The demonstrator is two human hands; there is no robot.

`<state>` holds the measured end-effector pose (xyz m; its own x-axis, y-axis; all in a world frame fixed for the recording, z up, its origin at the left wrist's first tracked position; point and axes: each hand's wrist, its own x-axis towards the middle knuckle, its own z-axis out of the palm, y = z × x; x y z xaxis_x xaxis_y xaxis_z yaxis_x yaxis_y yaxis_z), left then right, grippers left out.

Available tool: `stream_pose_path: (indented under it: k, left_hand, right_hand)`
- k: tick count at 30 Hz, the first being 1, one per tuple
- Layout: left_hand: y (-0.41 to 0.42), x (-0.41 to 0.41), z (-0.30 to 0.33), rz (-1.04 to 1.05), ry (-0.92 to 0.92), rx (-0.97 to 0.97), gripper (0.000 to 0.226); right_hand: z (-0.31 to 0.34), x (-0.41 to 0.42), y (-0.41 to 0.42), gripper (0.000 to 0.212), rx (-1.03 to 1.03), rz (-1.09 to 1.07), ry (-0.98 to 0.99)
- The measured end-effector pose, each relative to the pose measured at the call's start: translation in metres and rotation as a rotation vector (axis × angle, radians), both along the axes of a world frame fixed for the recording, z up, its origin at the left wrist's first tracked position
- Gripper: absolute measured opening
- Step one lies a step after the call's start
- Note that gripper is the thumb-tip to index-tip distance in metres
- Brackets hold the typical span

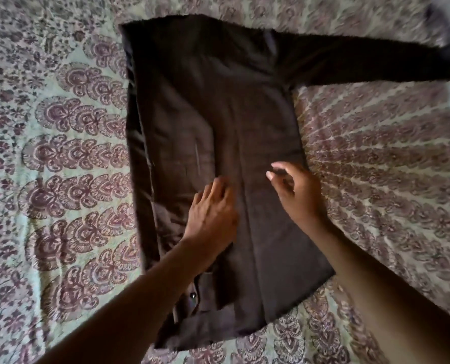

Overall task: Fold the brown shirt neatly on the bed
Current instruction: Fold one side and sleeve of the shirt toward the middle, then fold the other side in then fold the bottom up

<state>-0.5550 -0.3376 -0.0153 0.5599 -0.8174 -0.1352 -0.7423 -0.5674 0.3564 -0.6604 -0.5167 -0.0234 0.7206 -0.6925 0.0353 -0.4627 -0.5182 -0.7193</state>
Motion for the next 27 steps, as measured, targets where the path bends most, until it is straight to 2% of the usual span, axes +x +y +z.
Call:
stream_pose_path:
  k: [4,7,10,12,14,17,20,22,24,27]
  left_hand:
    - [-0.117,0.008,-0.011,-0.115,0.036,0.022,0.072]
    - [-0.197,0.008,-0.021,-0.13,0.116,0.02,0.091]
    - [-0.262,0.009,-0.037,-0.138,0.129,0.034,0.116]
    - [-0.286,0.01,-0.051,-0.153,0.148,0.071,0.121]
    - [-0.297,0.009,-0.069,-0.167,0.106,0.081,0.115]
    - [-0.294,0.0,-0.085,-0.179,-0.064,0.037,0.099]
    - [-0.288,-0.004,-0.088,-0.166,-0.13,0.009,0.092]
    - [-0.29,-0.005,-0.087,-0.157,-0.133,0.014,0.092]
    - [-0.292,-0.003,-0.086,-0.157,-0.129,0.004,0.09]
    - [-0.293,-0.002,-0.087,-0.152,-0.142,-0.013,0.088]
  right_hand:
    - [-0.001,-0.023,-0.08,0.019,0.107,-0.217,-0.063]
    - [-0.006,-0.041,-0.144,0.024,0.222,-0.391,-0.098]
    - [-0.008,-0.054,-0.207,0.018,0.264,-0.49,-0.1]
    - [-0.011,-0.056,-0.246,0.022,0.23,-0.529,-0.075]
    - [-0.015,-0.052,-0.287,0.023,0.203,-0.574,-0.066]
    - [-0.025,-0.039,-0.353,0.023,0.194,-0.688,-0.062]
    - [-0.025,-0.019,-0.41,0.031,0.083,-0.809,-0.047]
    - [-0.028,-0.009,-0.441,0.04,-0.017,-0.858,0.15]
    - [-0.03,0.0,-0.462,0.049,0.014,-0.896,0.36]
    - [-0.035,0.007,-0.481,0.059,0.074,-0.922,0.464]
